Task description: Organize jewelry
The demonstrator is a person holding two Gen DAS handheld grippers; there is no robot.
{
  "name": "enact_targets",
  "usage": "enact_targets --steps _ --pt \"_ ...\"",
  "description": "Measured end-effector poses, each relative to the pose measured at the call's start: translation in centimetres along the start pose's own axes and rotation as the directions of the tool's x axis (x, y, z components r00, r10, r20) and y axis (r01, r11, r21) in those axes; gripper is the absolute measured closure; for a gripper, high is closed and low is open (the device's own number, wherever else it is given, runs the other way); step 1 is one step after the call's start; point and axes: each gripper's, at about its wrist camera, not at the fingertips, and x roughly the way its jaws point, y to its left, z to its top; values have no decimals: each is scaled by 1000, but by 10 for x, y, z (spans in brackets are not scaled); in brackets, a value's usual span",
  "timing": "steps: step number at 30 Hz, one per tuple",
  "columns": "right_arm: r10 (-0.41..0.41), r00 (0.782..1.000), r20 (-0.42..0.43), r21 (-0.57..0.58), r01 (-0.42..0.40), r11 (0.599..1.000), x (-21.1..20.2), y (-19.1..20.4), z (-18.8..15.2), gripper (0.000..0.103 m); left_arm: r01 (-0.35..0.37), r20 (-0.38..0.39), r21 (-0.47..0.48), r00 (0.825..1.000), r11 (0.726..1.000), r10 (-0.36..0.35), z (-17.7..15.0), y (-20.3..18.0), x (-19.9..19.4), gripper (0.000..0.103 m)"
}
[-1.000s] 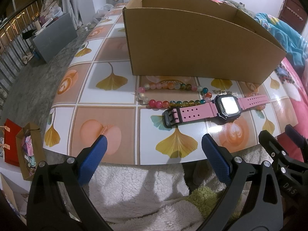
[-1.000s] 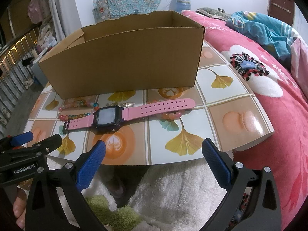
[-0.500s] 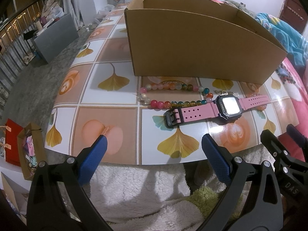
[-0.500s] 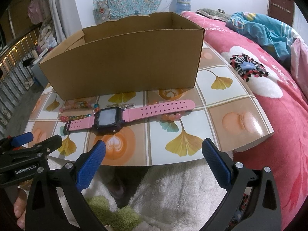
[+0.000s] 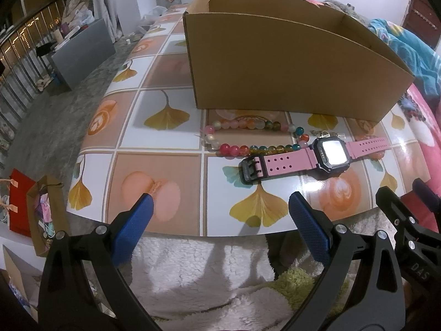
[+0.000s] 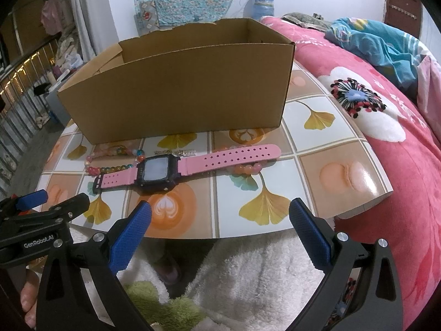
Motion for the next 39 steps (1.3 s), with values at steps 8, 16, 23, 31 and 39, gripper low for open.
enact_targets --steps 8,16,23,31,39 --pt "3 1000 1 -3 -3 1000 0 3 1 6 -7 -3 1 1000 1000 7 1 0 1 8" --pt "4 1000 1 -3 -4 1000 0 3 1 6 -20 -4 2 1000 1000 20 2 -1 1 8" --pt "6 1000 2 -4 -6 1000 0 2 1 6 -28 -7 4 1000 1000 28 2 -3 2 8" --pt "11 1000 3 -3 -11 1000 1 3 1 6 -33 -10 6 999 999 34 1 -3 2 8" --pt "14 1000 3 -2 -14 1000 2 2 1 6 -40 -13 9 999 999 40 0 -4 3 8"
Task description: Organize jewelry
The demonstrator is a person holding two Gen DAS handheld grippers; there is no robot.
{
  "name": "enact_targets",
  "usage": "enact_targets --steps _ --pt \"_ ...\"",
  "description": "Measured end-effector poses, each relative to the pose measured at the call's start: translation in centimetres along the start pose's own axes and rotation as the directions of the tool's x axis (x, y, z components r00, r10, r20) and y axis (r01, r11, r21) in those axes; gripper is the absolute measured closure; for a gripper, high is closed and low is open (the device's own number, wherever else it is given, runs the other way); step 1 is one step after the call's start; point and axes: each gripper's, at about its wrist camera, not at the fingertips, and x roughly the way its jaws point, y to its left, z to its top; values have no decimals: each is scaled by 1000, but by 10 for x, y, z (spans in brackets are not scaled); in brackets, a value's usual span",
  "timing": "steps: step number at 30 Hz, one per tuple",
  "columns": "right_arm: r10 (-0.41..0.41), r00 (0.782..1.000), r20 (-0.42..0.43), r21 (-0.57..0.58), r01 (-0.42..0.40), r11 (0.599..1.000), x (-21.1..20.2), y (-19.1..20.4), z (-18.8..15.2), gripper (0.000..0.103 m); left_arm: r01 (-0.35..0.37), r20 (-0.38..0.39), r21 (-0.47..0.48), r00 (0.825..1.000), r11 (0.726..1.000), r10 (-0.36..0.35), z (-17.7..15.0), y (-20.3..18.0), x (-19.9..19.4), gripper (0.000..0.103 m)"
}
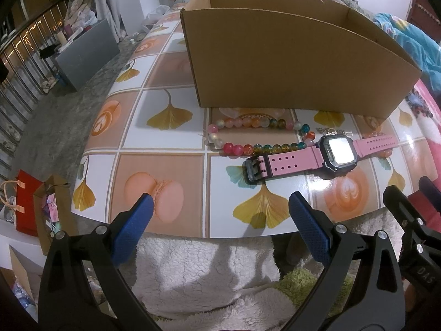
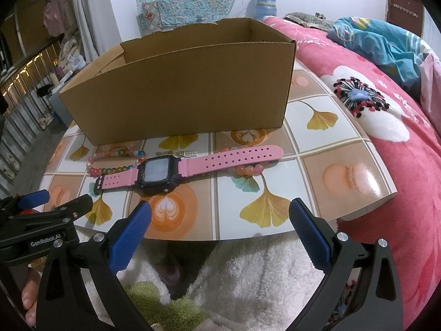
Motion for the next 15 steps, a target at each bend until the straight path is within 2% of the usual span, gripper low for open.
enact_targets --steps 15 --pt "35 999 39 -58 -33 998 -3 3 6 6 -11 -21 -8 1000 1000 10 2 0 5 8"
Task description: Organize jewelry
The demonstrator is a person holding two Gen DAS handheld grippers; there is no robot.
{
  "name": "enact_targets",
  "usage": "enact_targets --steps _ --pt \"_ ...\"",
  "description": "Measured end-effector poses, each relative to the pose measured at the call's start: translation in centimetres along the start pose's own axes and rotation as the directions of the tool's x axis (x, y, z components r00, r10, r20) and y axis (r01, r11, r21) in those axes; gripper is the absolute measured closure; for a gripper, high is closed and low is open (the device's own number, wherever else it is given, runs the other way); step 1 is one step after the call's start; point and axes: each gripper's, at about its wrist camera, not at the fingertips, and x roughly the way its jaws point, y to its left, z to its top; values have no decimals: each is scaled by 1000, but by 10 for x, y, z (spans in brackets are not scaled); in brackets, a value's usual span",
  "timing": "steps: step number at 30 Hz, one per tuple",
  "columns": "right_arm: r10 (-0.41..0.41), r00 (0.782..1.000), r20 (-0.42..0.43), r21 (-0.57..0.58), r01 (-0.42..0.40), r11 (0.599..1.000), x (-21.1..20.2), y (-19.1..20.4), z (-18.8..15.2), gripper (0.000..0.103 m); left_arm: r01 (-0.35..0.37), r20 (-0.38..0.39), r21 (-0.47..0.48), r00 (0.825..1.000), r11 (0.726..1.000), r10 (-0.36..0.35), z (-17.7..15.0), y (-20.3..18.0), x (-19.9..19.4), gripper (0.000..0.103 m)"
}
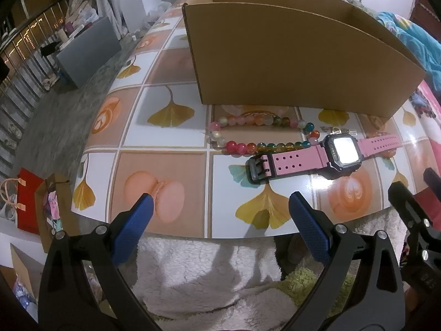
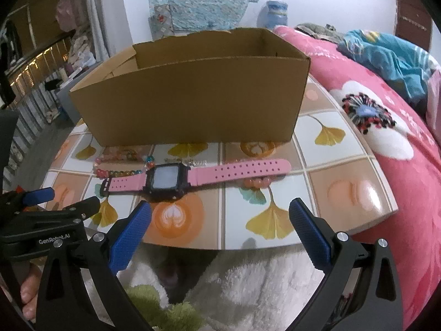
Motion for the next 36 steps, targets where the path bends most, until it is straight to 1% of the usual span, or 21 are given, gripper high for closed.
enact_targets --steps 6,12,36 --pt "6 1000 21 -31 -5 999 0 2 8 6 -7 -8 -8 1000 1000 7 4 2 3 8" --pt "15 1000 24 -49 -13 999 3 4 10 6 -13 -16 -19 1000 1000 13 8 5 8 8" --pt "33 999 -14 -104 -34 994 22 20 16 6 -13 -54 -44 998 999 10 21 16 29 8"
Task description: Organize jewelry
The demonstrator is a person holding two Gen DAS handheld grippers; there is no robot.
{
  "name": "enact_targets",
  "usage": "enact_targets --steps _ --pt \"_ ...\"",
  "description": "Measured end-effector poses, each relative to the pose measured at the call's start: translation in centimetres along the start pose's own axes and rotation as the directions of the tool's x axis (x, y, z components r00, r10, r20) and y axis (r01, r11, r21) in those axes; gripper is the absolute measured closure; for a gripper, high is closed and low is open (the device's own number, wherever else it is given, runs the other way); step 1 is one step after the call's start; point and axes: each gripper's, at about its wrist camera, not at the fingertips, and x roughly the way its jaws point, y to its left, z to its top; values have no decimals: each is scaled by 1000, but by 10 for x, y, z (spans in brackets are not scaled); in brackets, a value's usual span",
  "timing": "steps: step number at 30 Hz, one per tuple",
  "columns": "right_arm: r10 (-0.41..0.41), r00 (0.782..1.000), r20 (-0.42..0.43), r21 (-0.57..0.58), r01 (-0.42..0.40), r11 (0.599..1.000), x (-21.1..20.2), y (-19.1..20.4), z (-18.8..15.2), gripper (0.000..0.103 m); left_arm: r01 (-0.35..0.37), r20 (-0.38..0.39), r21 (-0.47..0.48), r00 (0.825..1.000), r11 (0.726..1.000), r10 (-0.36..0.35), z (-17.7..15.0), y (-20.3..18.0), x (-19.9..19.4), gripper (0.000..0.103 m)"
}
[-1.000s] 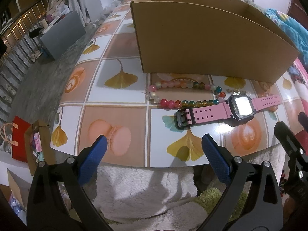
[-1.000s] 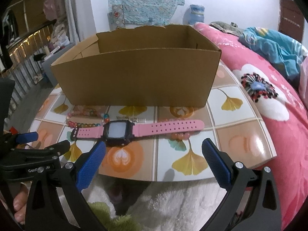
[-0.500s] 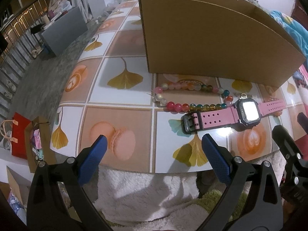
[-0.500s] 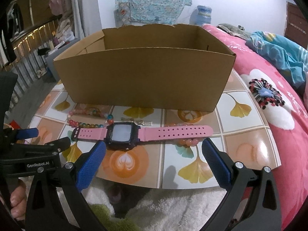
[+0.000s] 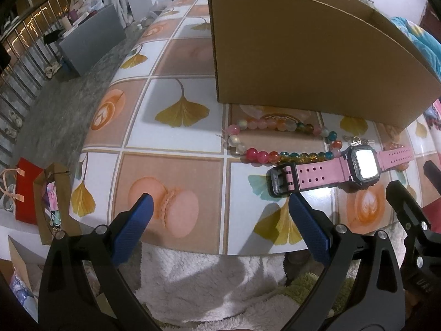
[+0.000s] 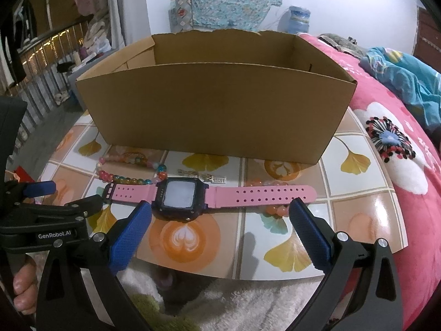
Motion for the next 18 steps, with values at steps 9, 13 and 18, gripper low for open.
enact_targets --steps 9,13,18 --pt "2 1000 -9 -7 -2 1000 4 2 1 6 3 -2 -4 1000 1000 -3 1 2 2 8" --pt "14 1000 -10 -15 -14 1000 4 2 1 6 9 5 1 1000 1000 -9 1 2 2 8" --pt "32 999 17 -61 -31 998 -1 -1 2 6 36 77 35 996 999 -39 3 5 -8 8"
